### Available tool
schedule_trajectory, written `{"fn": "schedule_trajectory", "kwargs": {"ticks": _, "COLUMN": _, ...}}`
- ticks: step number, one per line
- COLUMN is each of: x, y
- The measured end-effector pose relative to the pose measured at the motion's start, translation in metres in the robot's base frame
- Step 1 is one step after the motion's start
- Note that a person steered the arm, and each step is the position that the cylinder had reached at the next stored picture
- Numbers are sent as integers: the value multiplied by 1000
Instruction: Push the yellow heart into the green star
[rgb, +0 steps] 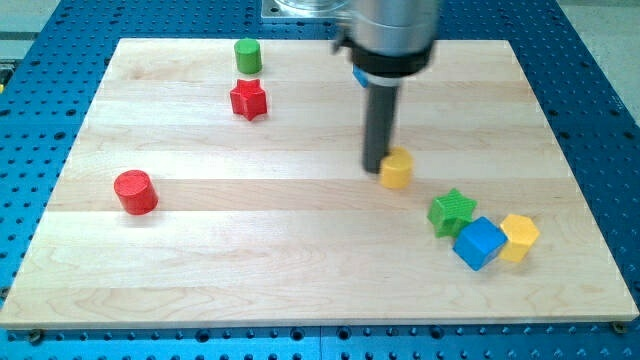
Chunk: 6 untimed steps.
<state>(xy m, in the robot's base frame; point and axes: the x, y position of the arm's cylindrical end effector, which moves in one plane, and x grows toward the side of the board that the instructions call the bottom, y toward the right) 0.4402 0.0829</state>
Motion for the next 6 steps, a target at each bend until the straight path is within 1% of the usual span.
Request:
{"fn": "schedule_trajectory", "kwargs": {"ticks": 1, "x": -31, "y": -27}}
{"fn": "schedule_trajectory", "kwargs": {"ticks": 2, "x": 7, "y": 6}}
{"fn": "schedule_trajectory", "kwargs": {"ticks": 3, "x": 36, "y": 26}}
{"fn": "schedule_trajectory", "kwargs": {"ticks": 4, "x": 41, "y": 41}}
{"fn": "schedule_trajectory", "kwargs": {"ticks": 5, "x": 19, "y": 26}}
{"fn": "schedule_trajectory", "kwargs": {"ticks": 6, "x": 14, "y": 22}}
